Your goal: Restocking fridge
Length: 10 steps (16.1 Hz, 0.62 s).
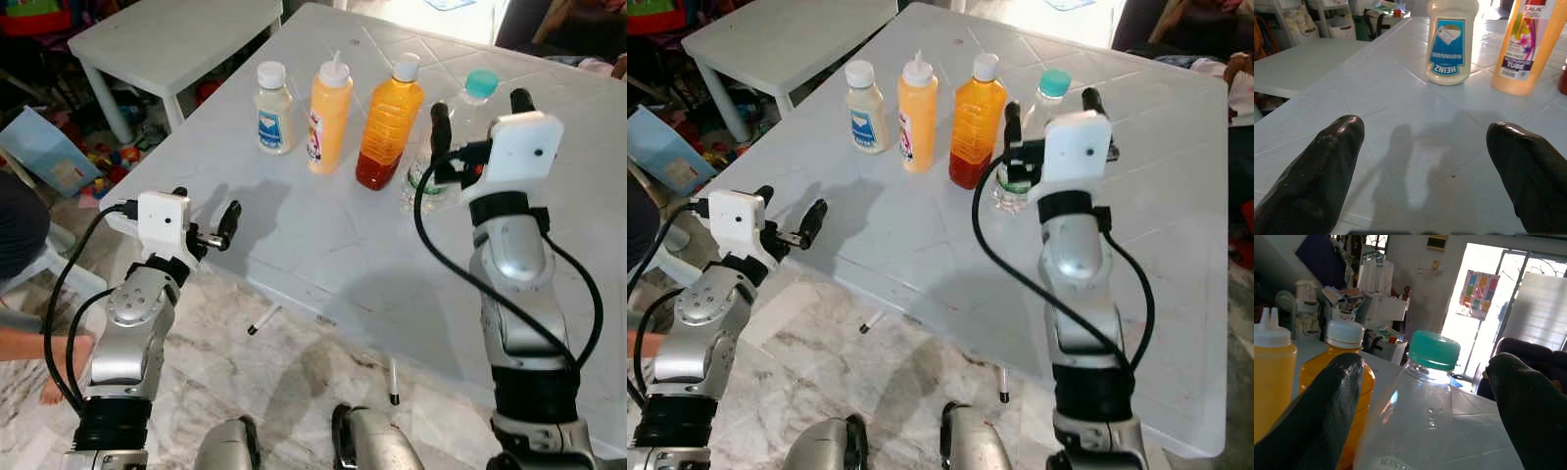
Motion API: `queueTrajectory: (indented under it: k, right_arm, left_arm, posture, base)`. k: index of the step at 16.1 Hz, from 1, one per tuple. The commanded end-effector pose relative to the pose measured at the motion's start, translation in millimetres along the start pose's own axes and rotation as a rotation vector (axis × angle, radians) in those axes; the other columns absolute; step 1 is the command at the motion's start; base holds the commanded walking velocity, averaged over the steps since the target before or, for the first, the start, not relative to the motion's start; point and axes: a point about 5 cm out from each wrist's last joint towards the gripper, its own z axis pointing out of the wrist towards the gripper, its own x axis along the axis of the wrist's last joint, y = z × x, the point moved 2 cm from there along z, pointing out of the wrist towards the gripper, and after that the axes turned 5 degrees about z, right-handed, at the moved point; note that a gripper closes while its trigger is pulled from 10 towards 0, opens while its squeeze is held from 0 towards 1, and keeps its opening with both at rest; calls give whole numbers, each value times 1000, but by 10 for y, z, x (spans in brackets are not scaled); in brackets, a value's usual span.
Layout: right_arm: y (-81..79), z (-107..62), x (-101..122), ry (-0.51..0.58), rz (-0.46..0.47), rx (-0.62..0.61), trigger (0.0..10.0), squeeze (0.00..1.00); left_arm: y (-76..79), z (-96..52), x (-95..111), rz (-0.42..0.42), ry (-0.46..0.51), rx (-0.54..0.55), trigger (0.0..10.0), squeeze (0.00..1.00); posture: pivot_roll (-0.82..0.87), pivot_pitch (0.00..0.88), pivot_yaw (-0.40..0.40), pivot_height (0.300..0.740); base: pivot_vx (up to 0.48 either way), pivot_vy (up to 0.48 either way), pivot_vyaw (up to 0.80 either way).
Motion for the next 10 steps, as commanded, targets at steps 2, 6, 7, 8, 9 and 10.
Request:
queueTrajectory:
  k: [2, 6, 7, 8, 9, 10]
  right_arm:
    - [60, 71, 33, 9, 11, -26, 10000, 0]
    - [142, 185, 10, -10, 38, -54, 10000, 0]
    - [138, 204, -10, -23, 55, -55, 10000, 0]
    - [131, 223, -27, -35, 69, -55, 10000, 0]
    - [111, 249, -41, -43, 76, -49, 7451, 0]
    - [81, 285, -33, -42, 78, -37, 1294, 0]
  left_arm:
    - [11, -2, -8, -2, -6, -7, 10000, 0]
    - [18, 10, -8, -3, -7, -14, 10000, 0]
    - [26, 17, -7, -4, -7, -16, 10000, 0]
    - [39, 25, -6, -5, -7, -17, 10000, 0]
    - [56, 31, -3, -4, -6, -19, 10000, 0]
    - [67, 25, -8, -5, -6, -24, 10000, 0]
  posture:
    - [-84, 161, -6, 740]
    - [-82, 161, -6, 740]
    - [-82, 161, -6, 740]
    - [-82, 163, -5, 740]
    - [-82, 163, -6, 740]
    - [-82, 164, -4, 740]
  base:
    - [0, 0, 0]
    - [0, 0, 0]
    - [0, 0, 0]
    - [0, 0, 0]
    - [0, 0, 0]
    - [0, 0, 0]
